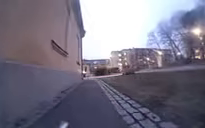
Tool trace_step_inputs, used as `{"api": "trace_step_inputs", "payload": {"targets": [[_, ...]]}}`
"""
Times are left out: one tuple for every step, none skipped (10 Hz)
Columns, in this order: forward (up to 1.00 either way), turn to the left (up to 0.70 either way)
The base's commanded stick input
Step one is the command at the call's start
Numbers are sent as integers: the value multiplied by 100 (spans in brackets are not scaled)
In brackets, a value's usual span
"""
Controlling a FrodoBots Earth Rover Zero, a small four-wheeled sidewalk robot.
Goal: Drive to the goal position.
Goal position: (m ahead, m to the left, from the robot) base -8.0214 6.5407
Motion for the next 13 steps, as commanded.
{"api": "trace_step_inputs", "payload": {"targets": [[0, -49], [0, -50], [0, -50], [0, -50], [0, -50], [0, -50], [0, -50], [0, -50], [0, -50], [0, -50], [0, -50], [0, -50], [0, -50]]}}
